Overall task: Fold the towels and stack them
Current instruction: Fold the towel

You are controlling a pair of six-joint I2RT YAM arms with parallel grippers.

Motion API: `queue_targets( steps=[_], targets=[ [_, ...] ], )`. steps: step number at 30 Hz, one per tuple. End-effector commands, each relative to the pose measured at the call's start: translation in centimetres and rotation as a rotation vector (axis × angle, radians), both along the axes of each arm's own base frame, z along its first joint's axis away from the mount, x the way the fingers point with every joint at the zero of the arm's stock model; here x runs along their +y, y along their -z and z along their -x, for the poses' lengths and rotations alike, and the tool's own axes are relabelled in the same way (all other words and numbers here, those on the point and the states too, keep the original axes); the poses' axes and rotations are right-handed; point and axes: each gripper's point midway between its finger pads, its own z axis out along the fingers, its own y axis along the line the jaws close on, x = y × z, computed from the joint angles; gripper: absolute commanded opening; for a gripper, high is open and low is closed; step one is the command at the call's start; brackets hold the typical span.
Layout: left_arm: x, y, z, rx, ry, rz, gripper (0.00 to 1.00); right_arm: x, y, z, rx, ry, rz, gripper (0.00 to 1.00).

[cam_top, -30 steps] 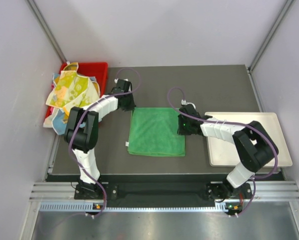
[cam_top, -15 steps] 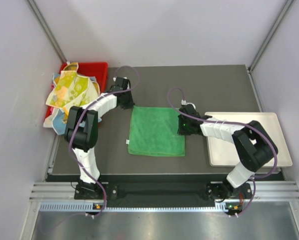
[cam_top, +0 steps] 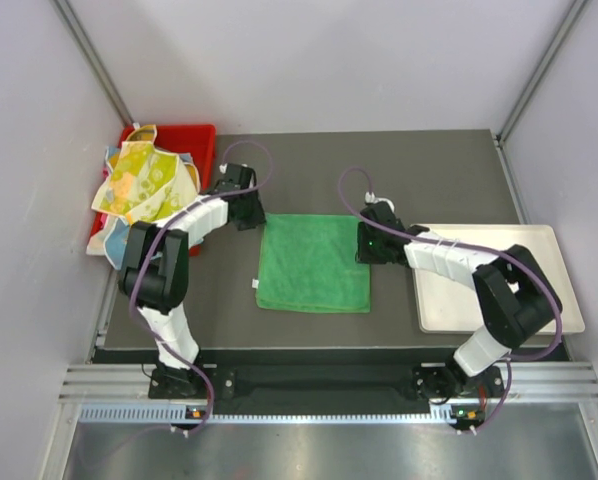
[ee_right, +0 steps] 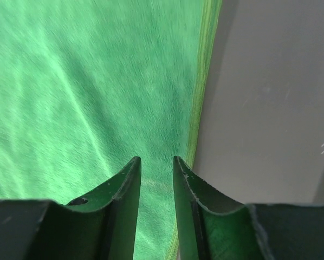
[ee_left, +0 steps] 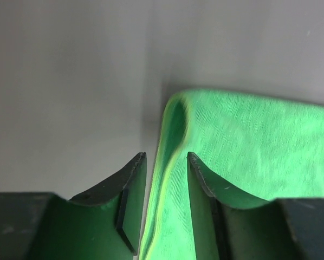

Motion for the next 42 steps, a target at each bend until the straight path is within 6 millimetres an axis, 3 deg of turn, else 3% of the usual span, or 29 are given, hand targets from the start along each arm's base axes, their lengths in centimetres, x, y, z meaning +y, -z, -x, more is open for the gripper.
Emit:
queue_targets(
  steps=[1, 3, 4, 5, 7, 8, 10, 11, 15, 19, 27, 42],
  targets=[
    [1.2, -4.9, 1.0, -0.1, -0.093, 0.016, 0.39, 0.1, -4.6, -3.6, -0.125, 0.026, -0.023, 0.31],
    [2.2, -3.9, 3.3, -0.055, -0.129, -0.02, 0.37, 0.3, -4.9, -4.7, -0.133, 0.03, -0.025, 0.31],
    [2.3, -5.0, 4.0, -0.073, -0.153, 0.004, 0.36, 0.1, -5.1, -5.2, -0.137, 0.037, -0.027, 0.3],
    [2.5, -3.8, 5.7, -0.039, -0.152, 0.0, 0.34, 0.2, -5.1, -5.6, -0.135, 0.036, -0.03, 0.3],
    [2.9, -4.3, 7.7, -0.039, -0.199, -0.005, 0.32, -0.1, -5.3, -6.3, -0.142, 0.045, -0.035, 0.3],
    [3.0, -2.8, 9.5, 0.0, -0.2, -0.009, 0.32, -0.2, -4.9, -6.6, -0.132, 0.049, -0.033, 0.3],
    [2.4, -2.7, 11.2, 0.01, -0.211, 0.021, 0.31, -0.4, -5.4, -7.6, -0.145, 0.057, -0.042, 0.3],
    [2.5, -1.6, 12.6, 0.04, -0.208, 0.016, 0.31, -0.5, -5.4, -8.0, -0.148, 0.06, -0.042, 0.29],
    [0.7, -1.0, 14.9, 0.05, -0.17, 0.05, 0.34, -1.2, -5.4, -9.3, -0.156, 0.072, -0.033, 0.29],
    [-0.3, -0.7, 16.1, 0.064, -0.157, 0.07, 0.35, -1.6, -5.2, -10.1, -0.152, 0.081, -0.037, 0.29],
    [0.5, 0.4, 18.0, 0.1, -0.178, 0.053, 0.37, -1.9, -5.0, -10.4, -0.151, 0.083, -0.04, 0.29],
    [0.0, 1.9, 19.4, 0.133, -0.163, 0.077, 0.36, -2.1, -4.9, -10.5, -0.147, 0.085, -0.053, 0.29]
  ],
)
